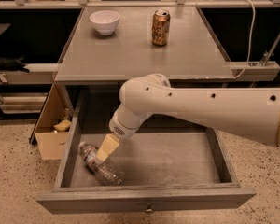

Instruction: Pick water bottle from top drawer and place on counter

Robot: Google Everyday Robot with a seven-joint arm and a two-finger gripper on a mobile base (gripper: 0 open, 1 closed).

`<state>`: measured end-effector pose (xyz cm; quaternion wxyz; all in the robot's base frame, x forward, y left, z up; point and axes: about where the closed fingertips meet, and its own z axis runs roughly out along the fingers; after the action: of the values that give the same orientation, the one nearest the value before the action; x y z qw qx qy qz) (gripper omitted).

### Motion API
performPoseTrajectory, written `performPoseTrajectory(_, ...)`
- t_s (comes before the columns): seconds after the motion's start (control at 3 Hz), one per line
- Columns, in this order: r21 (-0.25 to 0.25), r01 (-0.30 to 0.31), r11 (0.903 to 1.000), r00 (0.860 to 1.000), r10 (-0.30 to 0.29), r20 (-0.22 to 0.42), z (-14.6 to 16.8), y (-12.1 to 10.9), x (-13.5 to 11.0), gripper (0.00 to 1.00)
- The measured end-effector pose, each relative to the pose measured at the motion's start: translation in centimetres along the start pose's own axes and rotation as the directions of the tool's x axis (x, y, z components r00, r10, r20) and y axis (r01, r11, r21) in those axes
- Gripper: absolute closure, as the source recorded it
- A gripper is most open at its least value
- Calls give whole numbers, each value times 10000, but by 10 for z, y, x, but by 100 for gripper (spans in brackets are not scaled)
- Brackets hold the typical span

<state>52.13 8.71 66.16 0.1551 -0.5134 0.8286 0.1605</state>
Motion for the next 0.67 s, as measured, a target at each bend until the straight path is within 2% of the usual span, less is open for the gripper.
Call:
performPoseTrajectory(0.33, 62, -127, 9999, 9988, 130, -464, 16, 18, -4, 0)
performPoseTrajectory(0.67, -104, -354, 9993, 9954, 343, -892, 39, 23, 2, 0)
